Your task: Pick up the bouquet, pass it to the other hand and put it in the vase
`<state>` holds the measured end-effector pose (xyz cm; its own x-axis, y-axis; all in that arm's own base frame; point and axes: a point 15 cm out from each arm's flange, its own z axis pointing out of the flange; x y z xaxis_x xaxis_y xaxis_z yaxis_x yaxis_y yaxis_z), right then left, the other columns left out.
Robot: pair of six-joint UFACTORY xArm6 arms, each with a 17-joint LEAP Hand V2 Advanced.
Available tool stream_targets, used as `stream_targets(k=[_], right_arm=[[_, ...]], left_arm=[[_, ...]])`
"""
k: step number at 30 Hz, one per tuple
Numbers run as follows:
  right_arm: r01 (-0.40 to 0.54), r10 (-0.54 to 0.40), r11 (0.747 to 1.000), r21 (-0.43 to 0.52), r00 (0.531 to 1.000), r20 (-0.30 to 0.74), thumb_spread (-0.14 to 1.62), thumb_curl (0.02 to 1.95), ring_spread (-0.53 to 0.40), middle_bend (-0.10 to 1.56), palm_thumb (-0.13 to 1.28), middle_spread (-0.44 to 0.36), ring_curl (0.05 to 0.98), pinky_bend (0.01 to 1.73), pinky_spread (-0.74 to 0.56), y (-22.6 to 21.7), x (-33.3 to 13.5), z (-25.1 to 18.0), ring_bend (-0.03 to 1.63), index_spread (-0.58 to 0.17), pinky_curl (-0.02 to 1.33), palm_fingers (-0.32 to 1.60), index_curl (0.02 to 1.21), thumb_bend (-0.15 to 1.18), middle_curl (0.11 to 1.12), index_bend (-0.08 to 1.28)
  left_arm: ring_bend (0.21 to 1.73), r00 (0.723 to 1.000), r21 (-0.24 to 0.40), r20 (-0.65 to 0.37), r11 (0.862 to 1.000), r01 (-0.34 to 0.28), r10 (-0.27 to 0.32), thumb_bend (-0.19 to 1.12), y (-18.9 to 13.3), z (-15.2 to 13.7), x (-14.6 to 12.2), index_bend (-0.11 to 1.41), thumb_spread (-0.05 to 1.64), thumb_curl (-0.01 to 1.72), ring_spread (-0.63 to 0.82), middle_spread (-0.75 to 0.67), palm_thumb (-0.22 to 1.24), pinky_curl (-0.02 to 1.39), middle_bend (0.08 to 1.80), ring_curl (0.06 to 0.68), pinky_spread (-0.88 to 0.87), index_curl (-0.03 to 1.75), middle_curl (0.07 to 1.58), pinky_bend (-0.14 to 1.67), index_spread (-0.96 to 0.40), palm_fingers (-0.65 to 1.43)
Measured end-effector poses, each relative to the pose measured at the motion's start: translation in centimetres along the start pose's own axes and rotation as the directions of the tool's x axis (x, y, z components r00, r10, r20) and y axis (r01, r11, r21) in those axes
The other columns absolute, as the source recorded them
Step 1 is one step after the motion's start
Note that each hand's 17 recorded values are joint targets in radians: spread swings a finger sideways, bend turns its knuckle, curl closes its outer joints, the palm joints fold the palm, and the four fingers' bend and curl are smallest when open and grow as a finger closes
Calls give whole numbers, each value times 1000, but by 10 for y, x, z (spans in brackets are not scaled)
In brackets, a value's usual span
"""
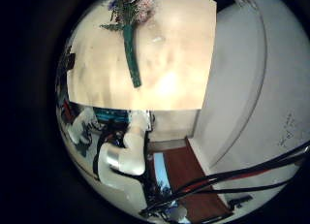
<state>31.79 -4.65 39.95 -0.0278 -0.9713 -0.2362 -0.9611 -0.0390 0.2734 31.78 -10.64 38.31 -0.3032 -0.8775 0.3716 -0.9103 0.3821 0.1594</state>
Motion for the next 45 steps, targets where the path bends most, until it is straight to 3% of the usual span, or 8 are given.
stream_targets(k=[9, 12, 15, 19, 23, 28, 38, 45], right_arm=[[-196, 213, 976, -100, 954, 211, 1275, 337, 42, 339, 479, 60, 296, 514, 353, -38, 23, 29, 736, -171, 283, 373, 251, -21, 402, 145], [-261, 269, 963, -65, 938, 217, 1248, 344, 20, 345, 474, 61, 307, 557, 309, -57, 36, 34, 781, -151, 286, 374, 247, -21, 405, 141], [-314, 304, 949, 15, 929, 209, 1226, 352, -10, 366, 478, 58, 323, 591, 266, -77, 46, 37, 832, -139, 288, 383, 245, -18, 415, 143], [-354, 358, 933, -56, 909, 212, 1208, 361, -43, 384, 489, 51, 343, 635, 221, -69, 45, 85, 885, -130, 290, 371, 248, -17, 426, 151], [-376, 372, 926, -13, 909, 190, 1189, 369, -72, 405, 493, 48, 360, 680, 177, -80, 55, 100, 931, -121, 289, 369, 255, -20, 438, 156], [-393, 400, 917, -70, 903, 159, 1175, 379, -89, 436, 499, 46, 377, 722, 144, -74, 58, 137, 968, -110, 286, 342, 266, -20, 454, 162], [-395, 398, 917, -53, 914, 76, 1162, 388, -103, 477, 512, 35, 396, 786, 105, -78, 64, 152, 996, -100, 270, 301, 294, -20, 476, 168], [-400, 406, 907, -130, 914, 21, 1153, 392, -101, 483, 523, 44, 402, 816, 106, -57, 69, 186, 993, -92, 260, 256, 316, -20, 482, 181]], left_arm=[[481, 988, -34, -5, 988, -152, 152, -18, -12, 4, 3, 191, 1172, 327, 520, 309, 357, 248, 194, 195, 515, 377, 346, 178, -24, 162], [480, 983, -39, -11, 983, -181, 181, -21, -23, 2, -3, 190, 1176, 327, 520, 309, 349, 247, 194, 195, 516, 379, 346, 178, -24, 163], [479, 984, -31, -16, 984, -176, 176, -11, -22, -1, -15, 191, 1187, 328, 521, 309, 364, 245, 193, 195, 512, 382, 345, 178, -24, 163], [477, 984, -19, -13, 984, -176, 176, -9, -24, -5, -27, 193, 1213, 332, 521, 309, 395, 244, 192, 194, 507, 385, 343, 178, -24, 165], [476, 983, -18, -13, 983, -181, 181, -10, -29, -7, -28, 191, 1228, 337, 518, 309, 421, 242, 192, 194, 503, 388, 342, 178, -24, 166], [476, 981, -31, -19, 981, -191, 191, -14, -26, -5, -30, 194, 1236, 343, 513, 308, 428, 239, 191, 193, 500, 394, 339, 177, -24, 169], [476, 984, -39, -25, 983, -179, 178, -14, -24, -4, -36, 191, 1250, 349, 510, 308, 434, 239, 191, 191, 499, 398, 336, 180, -24, 171], [475, 984, -34, -24, 983, -178, 178, -14, -18, -9, -32, 191, 1257, 353, 511, 308, 432, 239, 193, 191, 499, 399, 337, 178, -24, 168]])
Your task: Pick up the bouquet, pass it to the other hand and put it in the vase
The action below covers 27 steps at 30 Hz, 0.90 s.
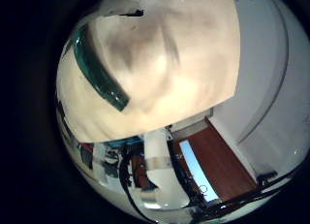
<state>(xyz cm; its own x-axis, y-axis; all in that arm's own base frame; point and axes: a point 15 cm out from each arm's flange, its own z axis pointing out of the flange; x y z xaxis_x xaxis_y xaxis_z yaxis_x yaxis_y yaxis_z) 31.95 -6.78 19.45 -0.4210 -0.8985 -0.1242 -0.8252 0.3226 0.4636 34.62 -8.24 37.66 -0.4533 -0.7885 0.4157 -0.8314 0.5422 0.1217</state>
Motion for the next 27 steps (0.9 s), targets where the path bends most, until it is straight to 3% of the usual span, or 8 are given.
stream_targets(k=[9, 27], right_arm=[[-15, 14, 1000, -5, 999, -50, 1154, 390, -83, 487, 530, 59, 408, 830, 113, -3, 12, 43, 986, -89, 243, 235, 336, -20, 484, 178], [-17, 18, 1000, 17, 998, -54, 1110, 373, -64, 522, 442, 76, 424, 891, 128, -9, 14, 68, 1019, -78, 212, 245, 341, -30, 495, 163]], left_arm=[[476, 1000, 4, 2, 1000, 9, -9, -14, 1, -1, 1, 189, 1257, 358, 519, 308, 427, 239, 194, 192, 500, 399, 338, 179, -24, 167], [478, 1000, 6, 1, 1000, 7, -7, -13, 2, -1, 3, 190, 1260, 364, 521, 316, 429, 240, 192, 195, 495, 395, 335, 179, -11, 163]])
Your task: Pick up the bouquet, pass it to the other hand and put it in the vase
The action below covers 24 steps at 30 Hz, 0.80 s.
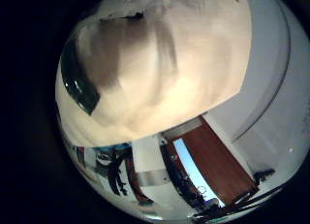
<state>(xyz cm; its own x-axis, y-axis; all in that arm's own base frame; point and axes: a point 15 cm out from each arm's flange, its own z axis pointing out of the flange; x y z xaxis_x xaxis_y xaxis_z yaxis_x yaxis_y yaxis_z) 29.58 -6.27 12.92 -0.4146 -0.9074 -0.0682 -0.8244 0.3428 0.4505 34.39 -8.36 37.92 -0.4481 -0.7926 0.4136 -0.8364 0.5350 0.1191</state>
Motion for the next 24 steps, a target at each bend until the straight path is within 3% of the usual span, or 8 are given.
stream_targets(k=[10, 15, 24], right_arm=[[-8, 6, 991, 130, 1000, 16, 1084, 372, -71, 548, 427, 82, 435, 1011, 125, -31, -2, -2, 1082, -54, 211, 244, 316, -25, 502, 145], [-23, 22, 996, 91, 1000, 12, 1080, 374, -74, 568, 435, 84, 440, 1064, 123, -18, 2, 24, 1109, -51, 208, 235, 309, -22, 508, 155], [-9, 9, 996, 87, 1000, 4, 1082, 385, -103, 616, 491, 54, 440, 1121, 66, -18, -3, 26, 1140, -50, 189, 234, 308, -12, 523, 159]], left_arm=[[479, 1000, 5, 4, 1000, 9, -9, -14, 2, -1, 1, 191, 1259, 364, 521, 314, 436, 240, 191, 196, 493, 396, 332, 179, -10, 163], [479, 1000, 7, 9, 1000, 7, -8, -14, 4, -2, 2, 191, 1259, 364, 521, 314, 437, 240, 191, 196, 492, 396, 331, 179, -10, 163], [480, 1000, 6, 10, 1000, 10, -10, -13, 5, -2, 2, 189, 1263, 366, 521, 314, 441, 241, 192, 196, 492, 396, 332, 180, -10, 162]])
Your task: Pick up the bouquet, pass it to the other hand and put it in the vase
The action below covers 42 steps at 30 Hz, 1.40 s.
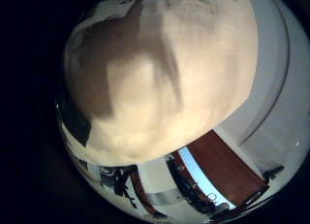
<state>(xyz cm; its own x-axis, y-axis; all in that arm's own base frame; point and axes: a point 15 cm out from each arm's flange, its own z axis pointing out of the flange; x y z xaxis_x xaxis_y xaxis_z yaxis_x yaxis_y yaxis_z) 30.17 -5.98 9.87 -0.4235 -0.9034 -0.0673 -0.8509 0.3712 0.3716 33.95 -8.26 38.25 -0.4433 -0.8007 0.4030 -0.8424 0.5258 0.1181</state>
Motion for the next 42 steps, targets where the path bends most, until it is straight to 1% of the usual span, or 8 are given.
stream_targets(k=[6, 8, 11, 16, 19, 23, 26, 42], right_arm=[[17, -16, 997, 81, 1000, -8, 1079, 427, -199, 711, 647, -57, 465, 1285, -158, -16, -7, -9, 1253, -84, 216, 414, 285, 16, 577, 130], [9, -8, 999, 38, 1000, -6, 1069, 453, -228, 767, 729, -108, 495, 1372, -266, -7, -4, -4, 1338, -140, 250, 542, 281, 36, 620, 148], [13, -13, 998, 68, 1000, -4, 1049, 488, -254, 827, 825, -167, 538, 1491, -327, -9, -5, -13, 1406, -218, 315, 666, 307, 51, 690, 193], [17, -17, 995, 99, 1000, -1, 1005, 539, -262, 906, 938, -241, 558, 1564, -314, -10, -7, -23, 1403, -357, 377, 939, 400, 52, 791, 378], [17, -17, 995, 99, 1000, -1, 985, 567, -244, 984, 982, -251, 561, 1489, -287, -10, -7, -23, 1365, -406, 386, 1161, 522, 45, 835, 633], [17, -17, 995, 99, 1000, -1, 950, 602, -223, 1093, 1034, -237, 580, 1451, -248, -10, -7, -23, 1368, -396, 406, 1223, 674, 33, 874, 908], [17, -17, 995, 99, 1000, -1, 930, 633, -208, 1165, 1074, -218, 595, 1445, -226, -10, -7, -23, 1393, -366, 423, 1209, 745, 31, 890, 1019], [17, -17, 995, 99, 1000, -1, 930, 803, -181, 1310, 1171, -143, 635, 1446, -175, -10, -7, -23, 1463, -275, 526, 1147, 868, 39, 855, 1110]], left_arm=[[480, 1000, 1, 0, 1000, 1, -1, -13, 0, 0, -1, 189, 1263, 366, 521, 314, 441, 241, 192, 197, 493, 396, 332, 180, -10, 162], [480, 1000, 1, 0, 1000, 2, -2, -13, 0, 0, -1, 189, 1263, 366, 521, 314, 441, 242, 192, 197, 493, 396, 332, 179, -10, 161], [480, 1000, -1, -1, 1000, 5, -5, -12, 0, 0, -1, 189, 1261, 369, 521, 314, 445, 242, 192, 197, 493, 396, 332, 179, -10, 161], [481, 1000, 2, 0, 1000, 2, -2, -13, 2, 0, -1, 187, 1259, 372, 521, 314, 447, 242, 193, 197, 493, 395, 333, 180, -10, 160], [481, 1000, -9, -5, 1000, 1, -1, -14, 6, 4, 0, 188, 1258, 373, 521, 314, 447, 242, 193, 197, 493, 394, 333, 180, -10, 160], [481, 1000, -4, -4, 1000, 1, -1, -14, 5, 2, 2, 188, 1258, 374, 521, 314, 447, 243, 192, 197, 493, 393, 333, 180, -10, 160], [481, 1000, -5, -5, 1000, 2, -2, -14, 6, 3, 2, 189, 1258, 375, 521, 315, 447, 243, 192, 197, 493, 392, 333, 180, -10, 160], [480, 1000, -5, -4, 1000, 5, -5, -13, 5, 3, 3, 191, 1268, 380, 521, 318, 453, 242, 192, 197, 493, 393, 336, 179, -10, 162]])
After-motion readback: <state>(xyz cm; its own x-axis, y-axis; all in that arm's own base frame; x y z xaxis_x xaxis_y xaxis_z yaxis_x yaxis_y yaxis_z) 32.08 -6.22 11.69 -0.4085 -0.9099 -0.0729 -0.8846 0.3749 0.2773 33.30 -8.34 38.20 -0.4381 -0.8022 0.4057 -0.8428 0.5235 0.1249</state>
